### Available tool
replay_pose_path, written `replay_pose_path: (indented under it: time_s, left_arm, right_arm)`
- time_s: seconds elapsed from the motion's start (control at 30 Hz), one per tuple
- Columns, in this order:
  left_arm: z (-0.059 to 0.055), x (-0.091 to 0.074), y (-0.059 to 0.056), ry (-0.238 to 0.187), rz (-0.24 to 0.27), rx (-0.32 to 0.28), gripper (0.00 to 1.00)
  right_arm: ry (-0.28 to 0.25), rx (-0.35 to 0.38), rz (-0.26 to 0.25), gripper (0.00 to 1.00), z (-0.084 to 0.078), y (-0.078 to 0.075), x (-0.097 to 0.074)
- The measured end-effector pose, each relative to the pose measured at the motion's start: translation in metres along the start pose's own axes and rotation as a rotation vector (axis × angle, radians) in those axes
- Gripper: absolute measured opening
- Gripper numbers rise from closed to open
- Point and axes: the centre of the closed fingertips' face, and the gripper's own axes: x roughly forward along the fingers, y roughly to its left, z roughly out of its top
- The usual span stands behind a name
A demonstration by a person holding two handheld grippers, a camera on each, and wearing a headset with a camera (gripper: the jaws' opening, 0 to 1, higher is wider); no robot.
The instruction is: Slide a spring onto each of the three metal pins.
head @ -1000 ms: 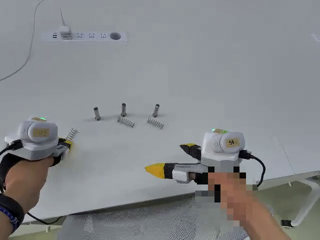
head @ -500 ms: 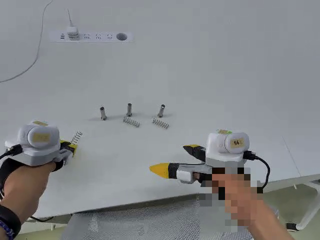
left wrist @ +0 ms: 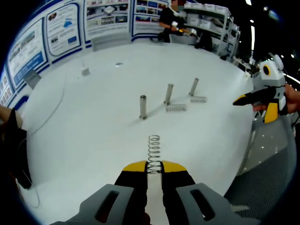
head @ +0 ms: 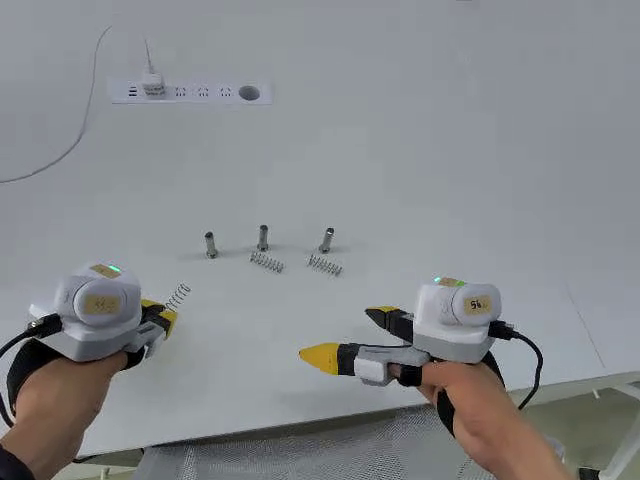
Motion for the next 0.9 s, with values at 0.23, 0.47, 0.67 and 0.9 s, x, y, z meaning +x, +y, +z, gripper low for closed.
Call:
replay_pose_path:
  time_s: [0.23, 0.47, 0.67, 0.9]
  left_arm:
    - [0.008, 0.002, -0.008, -0.015, -0.032, 0.013, 0.10]
    - [0.022, -0.001, -0.023, -0.037, -0.063, 0.037, 0.10]
    - [0.027, 0.001, -0.034, -0.047, -0.082, 0.062, 0.10]
    - [0.029, 0.004, -0.043, -0.047, -0.098, 0.080, 0.10]
  right_arm:
    - [0.004, -0.002, 0.005, 0.88, -0.001, 0.001, 0.000]
    - [0.000, 0.000, 0.015, 0.86, 0.001, 0.002, 0.001]
    - [-0.005, 0.007, 0.014, 0.85, 0.002, 0.000, 0.001]
    - [-0.017, 0.019, 0.010, 0.84, 0.004, -0.001, -0.001]
